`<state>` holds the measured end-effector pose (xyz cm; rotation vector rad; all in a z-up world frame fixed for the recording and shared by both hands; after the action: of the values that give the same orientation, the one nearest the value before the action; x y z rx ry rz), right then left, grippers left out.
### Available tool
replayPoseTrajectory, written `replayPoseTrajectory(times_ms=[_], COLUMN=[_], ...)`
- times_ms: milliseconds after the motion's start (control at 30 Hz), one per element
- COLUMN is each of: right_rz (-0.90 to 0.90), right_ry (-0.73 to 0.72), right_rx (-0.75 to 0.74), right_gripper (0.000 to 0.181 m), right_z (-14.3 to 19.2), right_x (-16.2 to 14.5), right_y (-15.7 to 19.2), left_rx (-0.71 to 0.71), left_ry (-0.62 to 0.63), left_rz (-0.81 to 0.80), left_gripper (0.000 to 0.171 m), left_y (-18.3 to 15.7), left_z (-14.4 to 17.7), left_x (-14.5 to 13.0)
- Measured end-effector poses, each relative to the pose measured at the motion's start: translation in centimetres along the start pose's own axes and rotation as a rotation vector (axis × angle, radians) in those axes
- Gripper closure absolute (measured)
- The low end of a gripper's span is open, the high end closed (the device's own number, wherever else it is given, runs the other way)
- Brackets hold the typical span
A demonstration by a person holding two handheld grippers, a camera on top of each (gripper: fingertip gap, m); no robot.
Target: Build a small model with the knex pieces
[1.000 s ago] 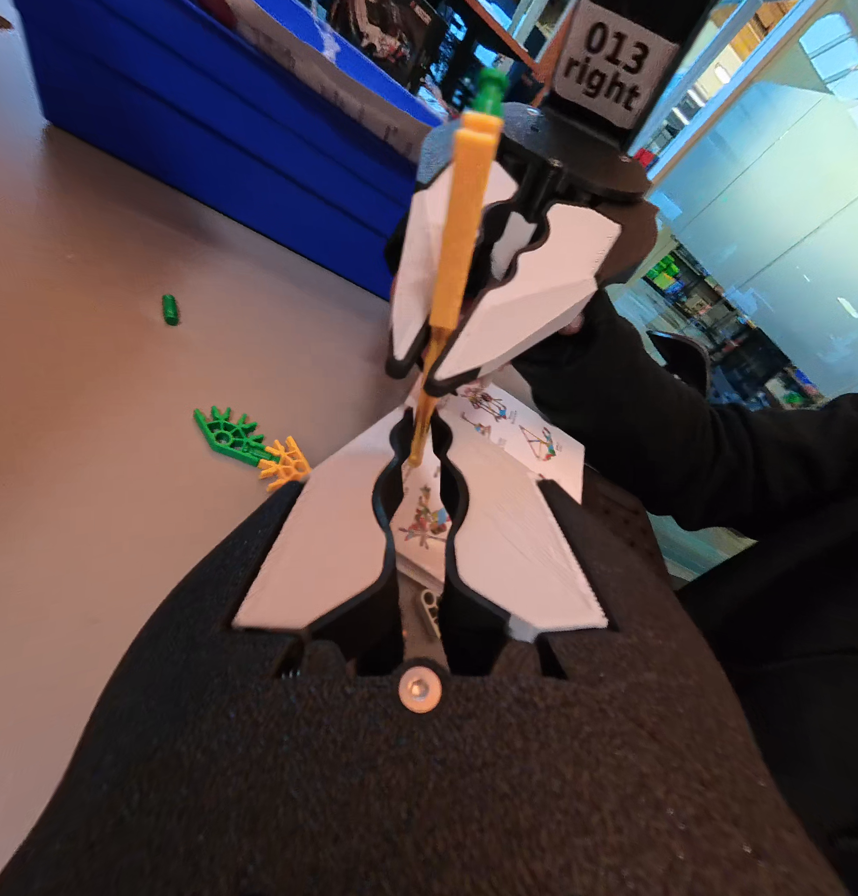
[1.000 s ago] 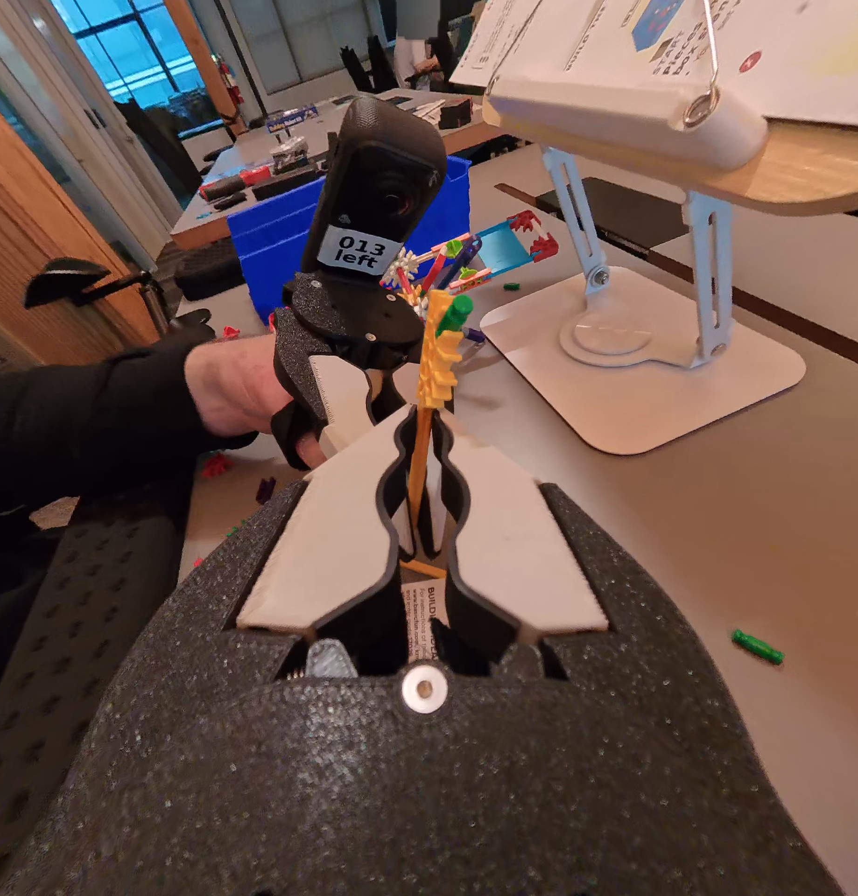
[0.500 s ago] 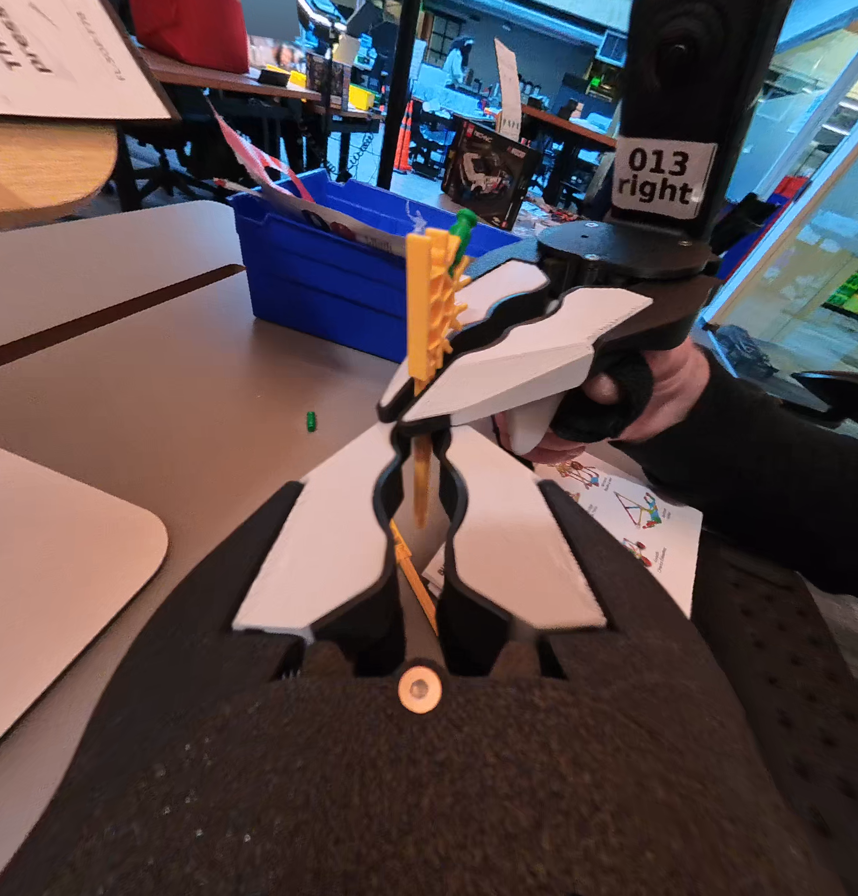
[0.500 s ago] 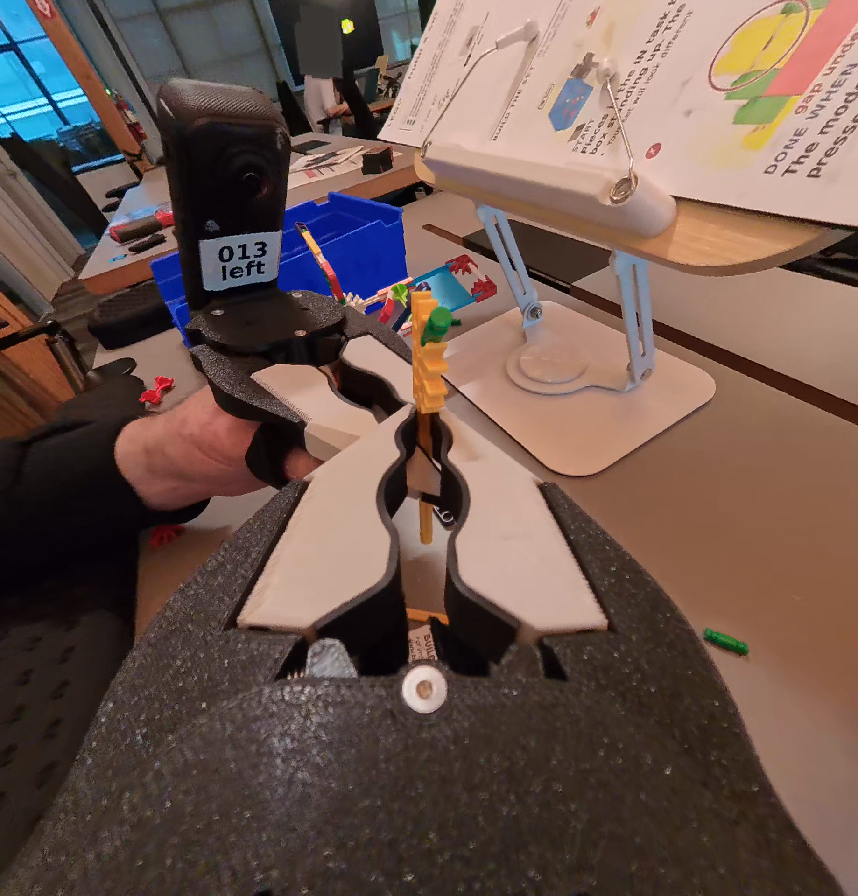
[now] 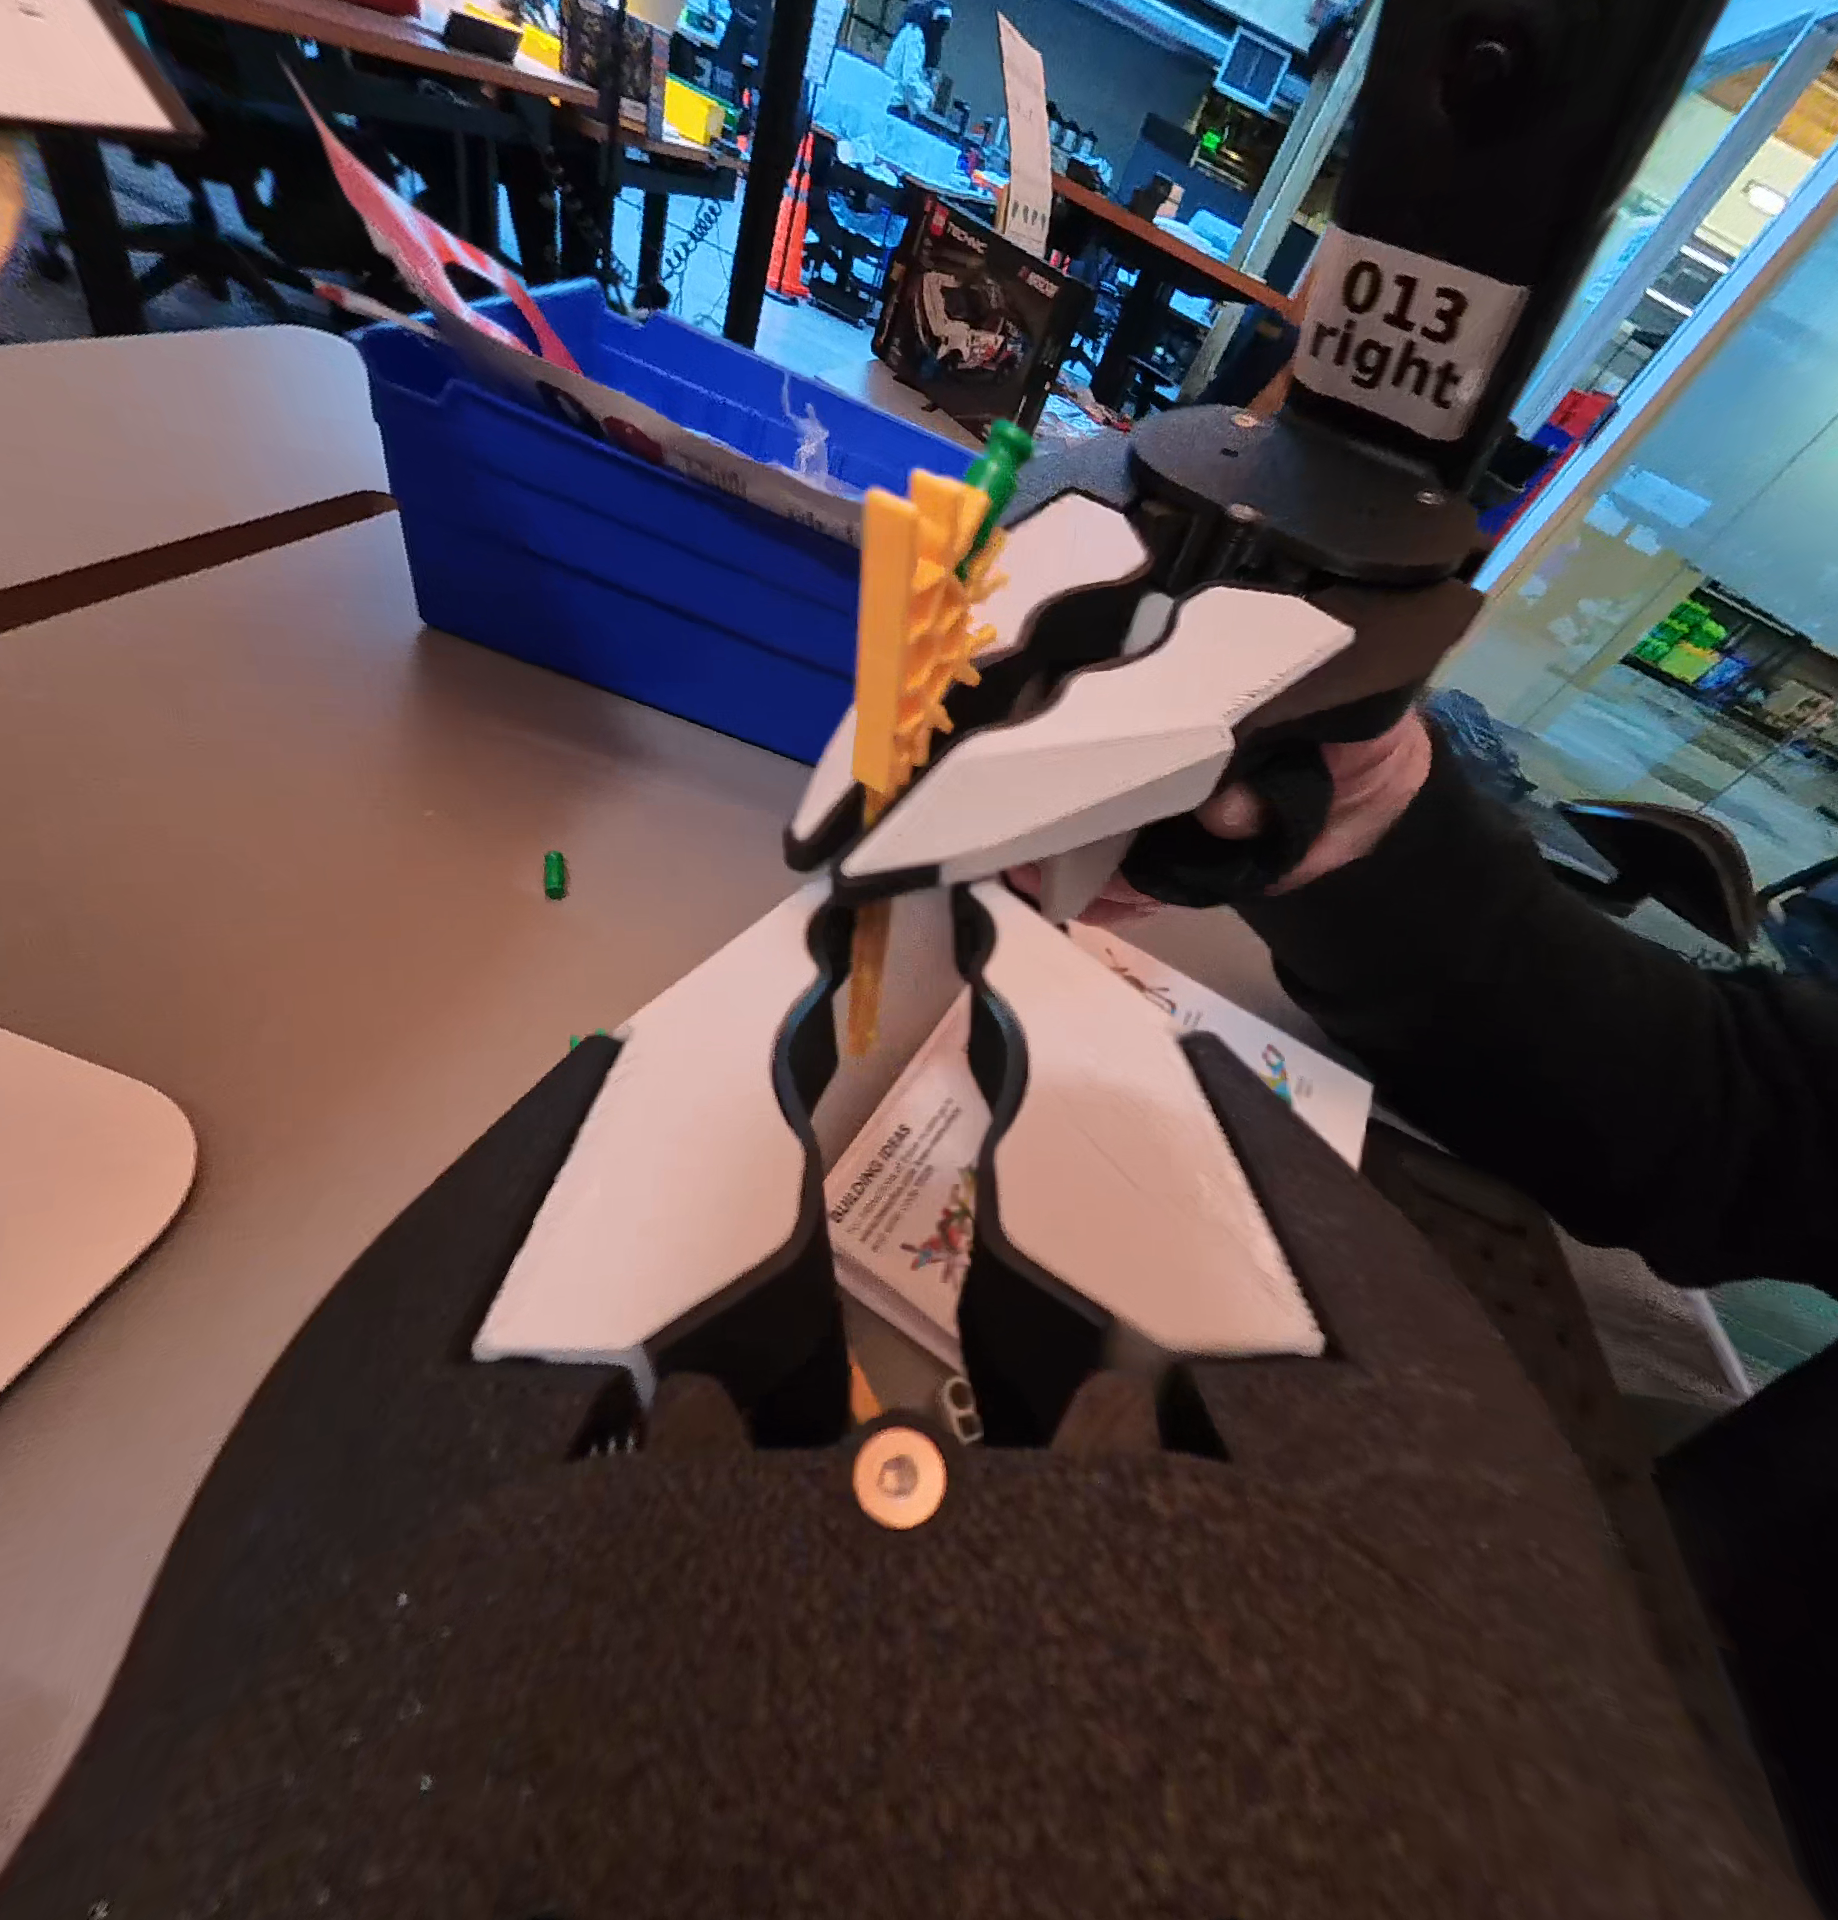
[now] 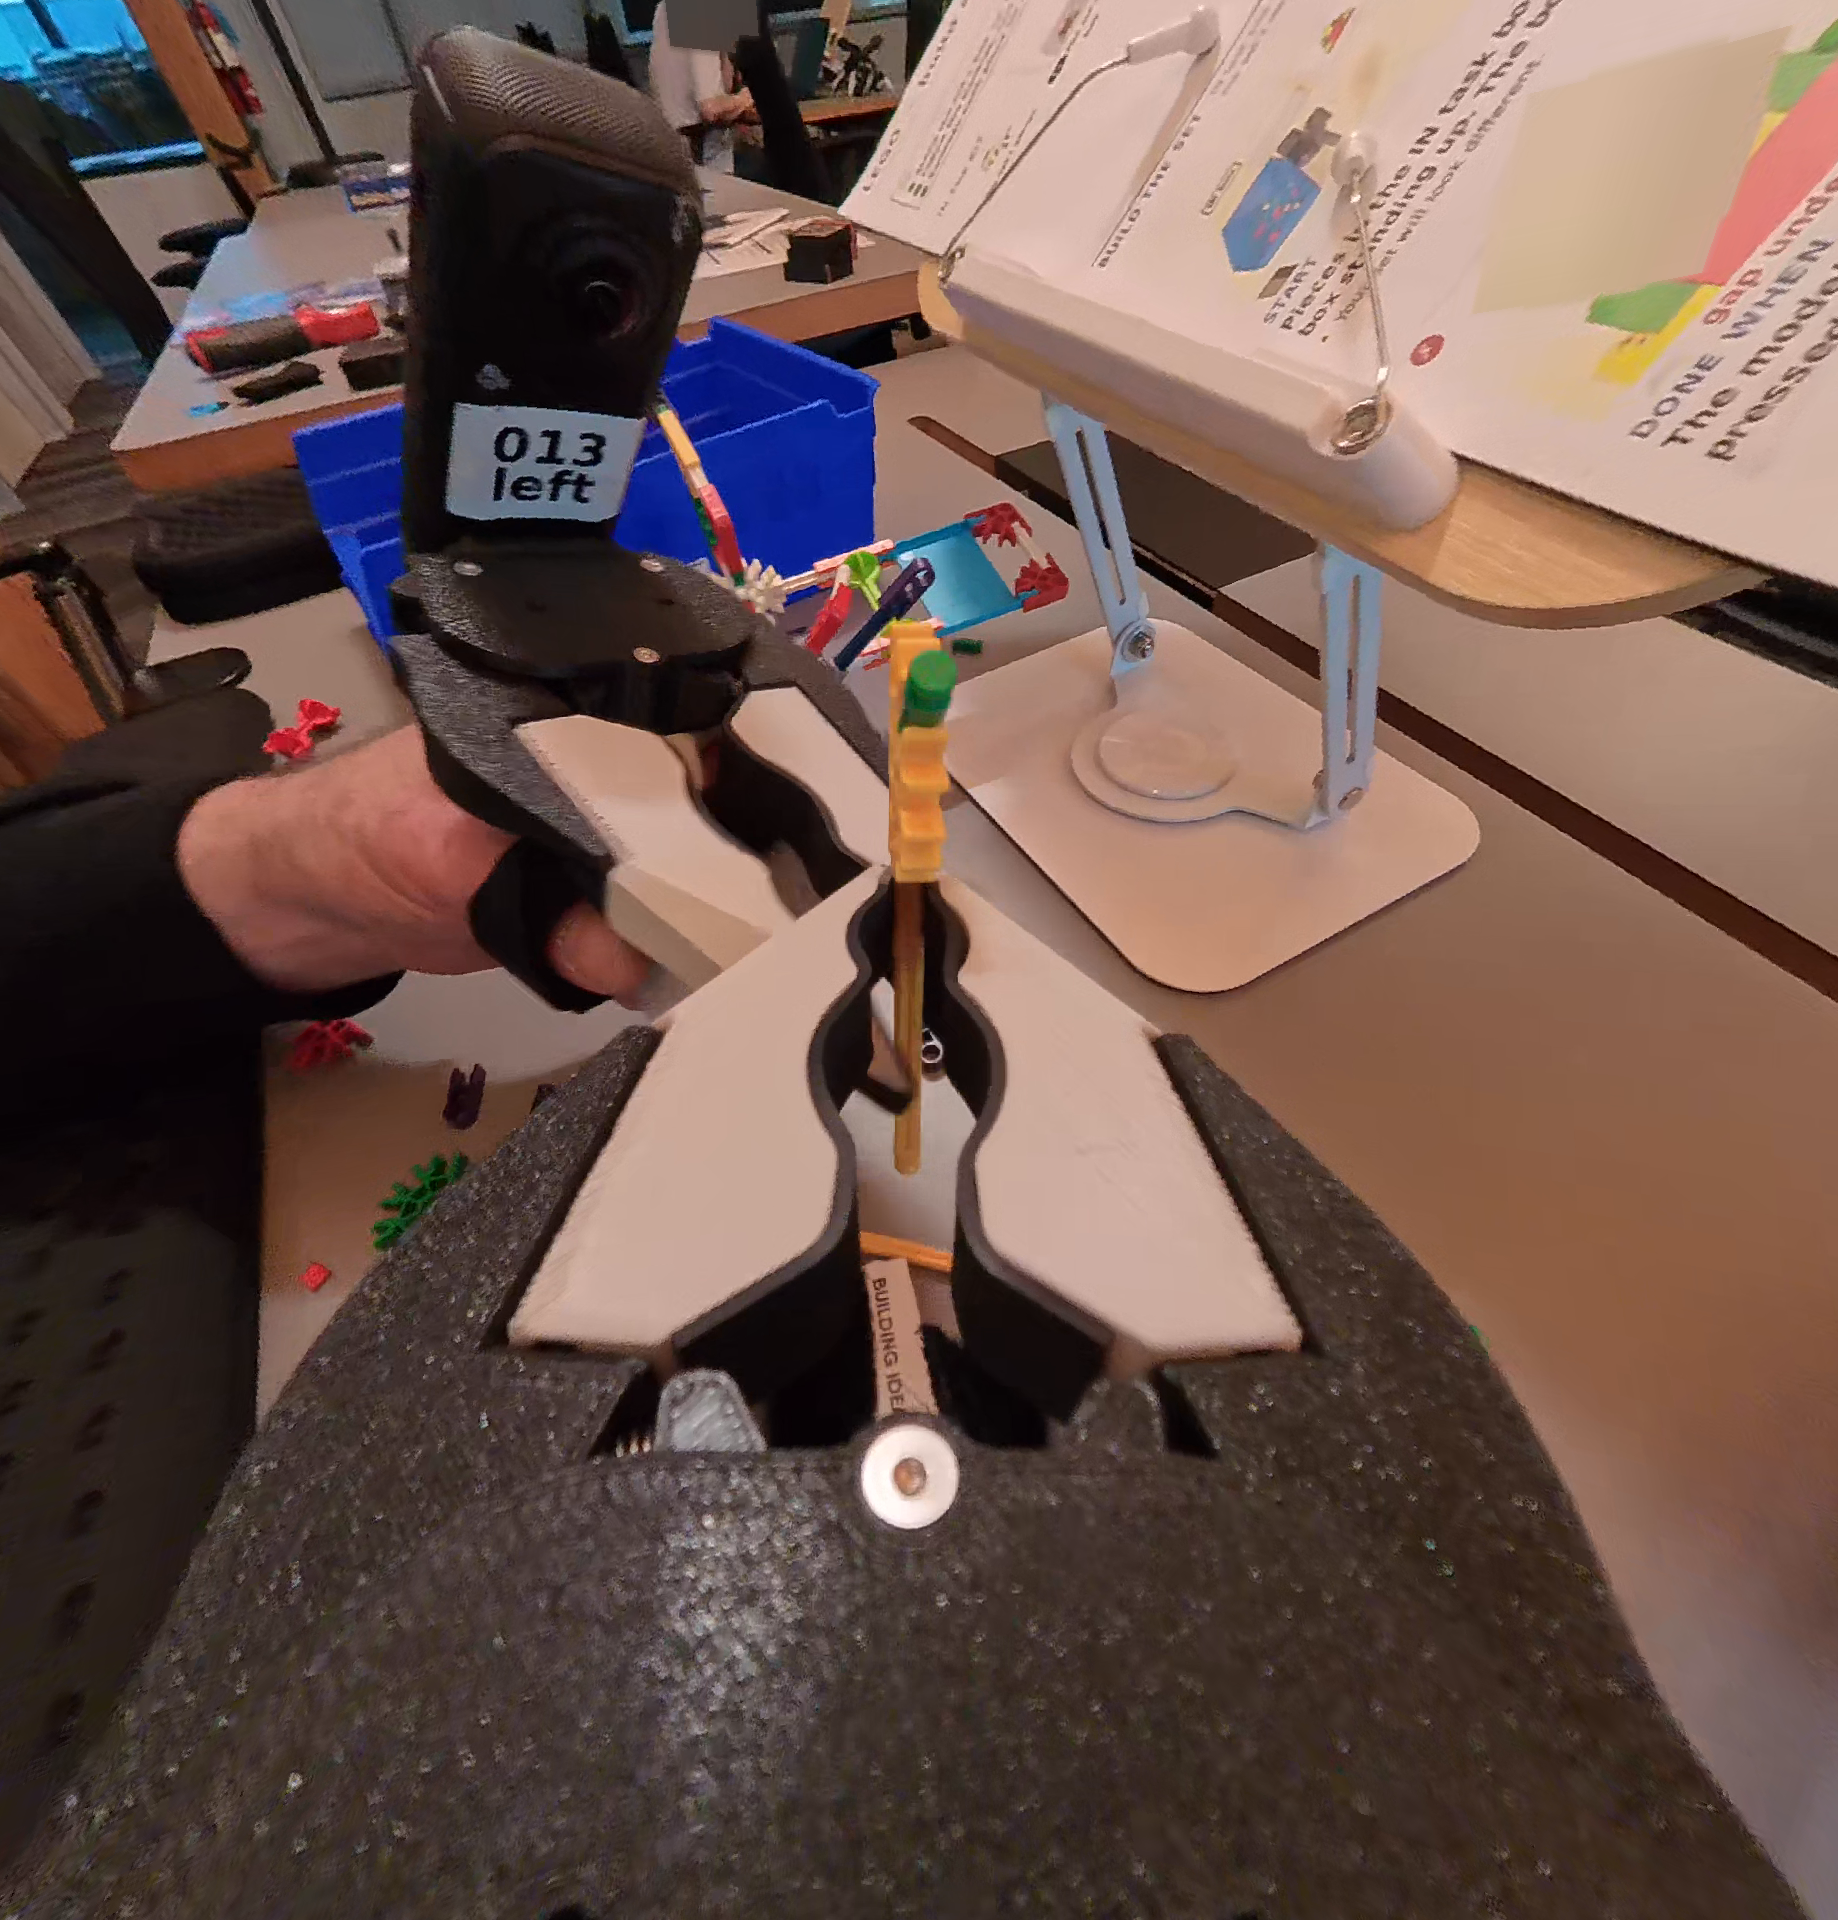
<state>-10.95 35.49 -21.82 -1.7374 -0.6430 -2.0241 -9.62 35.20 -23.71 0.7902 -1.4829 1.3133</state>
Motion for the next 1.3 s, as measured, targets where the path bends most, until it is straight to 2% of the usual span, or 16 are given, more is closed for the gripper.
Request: replayPoseTrajectory(times_ms=[100, 200, 300, 367, 500, 600, 700, 767, 900, 1000, 1067, 1300], right_rz=[-0.016, -0.004, -0.008, -0.006, 0.015, 0.029, 0.033, 0.037, 0.041, 0.040, 0.040, 0.040], right_ry=[-0.046, -0.075, -0.090, -0.099, -0.083, -0.060, -0.040, -0.028, -0.013, -0.008, -0.004, 0.003], right_rx=[-0.009, -0.022, -0.032, -0.028, -0.010, 0.000, 0.010, 0.017, 0.024, 0.017, 0.013, 0.004], right_gripper=[0.177, 0.176, 0.176, 0.176, 0.176, 0.176, 0.176, 0.176, 0.176, 0.176, 0.176, 0.176], right_z=[0.8, 1.5, 2.0, 2.0, 1.7, 1.4, 1.0, 0.8, 0.6, 0.7, 0.7, 0.9], right_x=[1.0, 1.6, 1.8, 1.9, 1.6, 1.2, 0.5, 0.2, -0.3, -0.4, -0.5, -0.5], right_y=[-0.6, -1.0, -1.4, -1.4, -1.0, -0.6, -0.5, -0.4, -0.4, -0.7, -0.8, -1.1], left_rx=[0.045, 0.074, 0.179, 0.338, 0.616, 0.701, 0.681, 0.614, 0.481, 0.469, 0.441, 0.529], left_ry=[0.024, 0.002, -0.047, -0.017, 0.209, 0.403, 0.606, 0.696, 0.744, 0.826, 0.853, 0.818], left_rz=[-0.076, -0.182, -0.282, -0.349, -0.490, -0.562, -0.579, -0.533, -0.474, -0.462, -0.461, -0.264], left_gripper=[0.133, 0.128, 0.125, 0.126, 0.125, 0.119, 0.114, 0.113, 0.116, 0.140, 0.156, 0.161], left_y=[-1.4, -3.4, -4.2, -2.6, 2.2, 5.8, 8.2, 9.7, 12.0, 12.8, 12.2, 10.2], left_z=[0.3, 2.4, 7.2, 12.0, 22.2, 27.6, 30.8, 31.7, 31.2, 31.0, 30.5, 29.5], left_x=[0.8, 3.4, 6.6, 7.7, 7.7, 7.8, 7.1, 5.8, 3.5, 2.2, 1.7, 0.9])
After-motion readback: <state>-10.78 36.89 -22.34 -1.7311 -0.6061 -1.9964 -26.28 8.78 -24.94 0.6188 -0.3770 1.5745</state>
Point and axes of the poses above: each gripper's, where its closed fingertips meet, z back along the fingers, x out of its top, y = z × x across the jaws, the point moved 2 cm from there along z, back along the fingers, and after that the axes turned 10 degrees about -y, right-handed, at the moved point
